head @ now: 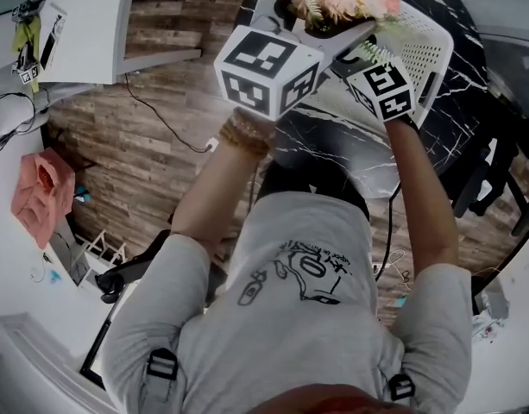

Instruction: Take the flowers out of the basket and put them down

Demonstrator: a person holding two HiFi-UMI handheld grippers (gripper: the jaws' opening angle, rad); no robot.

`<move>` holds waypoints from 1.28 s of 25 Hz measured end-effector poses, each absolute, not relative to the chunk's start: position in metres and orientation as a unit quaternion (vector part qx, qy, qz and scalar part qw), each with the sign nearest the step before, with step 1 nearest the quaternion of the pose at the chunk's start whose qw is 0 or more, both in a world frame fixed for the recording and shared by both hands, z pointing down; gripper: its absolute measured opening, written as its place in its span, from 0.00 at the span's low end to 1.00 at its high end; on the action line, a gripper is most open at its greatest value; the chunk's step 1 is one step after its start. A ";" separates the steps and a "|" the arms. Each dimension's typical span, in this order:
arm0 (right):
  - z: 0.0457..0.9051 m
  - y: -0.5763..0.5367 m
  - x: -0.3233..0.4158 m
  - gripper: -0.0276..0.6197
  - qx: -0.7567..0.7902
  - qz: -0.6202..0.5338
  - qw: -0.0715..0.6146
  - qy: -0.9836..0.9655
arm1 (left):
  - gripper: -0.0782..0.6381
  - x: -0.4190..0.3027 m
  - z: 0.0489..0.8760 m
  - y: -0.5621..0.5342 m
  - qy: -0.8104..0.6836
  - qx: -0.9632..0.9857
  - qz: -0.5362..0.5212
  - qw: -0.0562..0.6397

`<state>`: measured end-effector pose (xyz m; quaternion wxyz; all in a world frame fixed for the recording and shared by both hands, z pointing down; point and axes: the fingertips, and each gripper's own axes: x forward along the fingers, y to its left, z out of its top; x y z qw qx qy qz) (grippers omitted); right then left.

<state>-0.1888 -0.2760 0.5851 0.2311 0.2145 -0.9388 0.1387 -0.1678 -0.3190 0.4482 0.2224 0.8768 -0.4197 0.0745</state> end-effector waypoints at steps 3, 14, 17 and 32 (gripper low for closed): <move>0.567 -0.276 -0.186 0.62 0.222 0.129 0.226 -0.940 | 0.67 -0.165 0.428 -0.316 -0.419 0.881 0.068 0.209; 0.489 -0.275 -0.171 0.62 0.237 0.087 0.211 -0.944 | 0.67 -0.148 0.347 -0.300 -0.414 0.897 0.047 0.147; 0.470 -0.268 -0.168 0.62 0.240 0.082 0.206 -0.945 | 0.67 -0.144 0.327 -0.291 -0.413 0.900 0.043 0.134; 0.385 -0.238 -0.151 0.62 0.249 0.057 0.183 -0.949 | 0.67 -0.125 0.237 -0.252 -0.409 0.908 0.037 0.078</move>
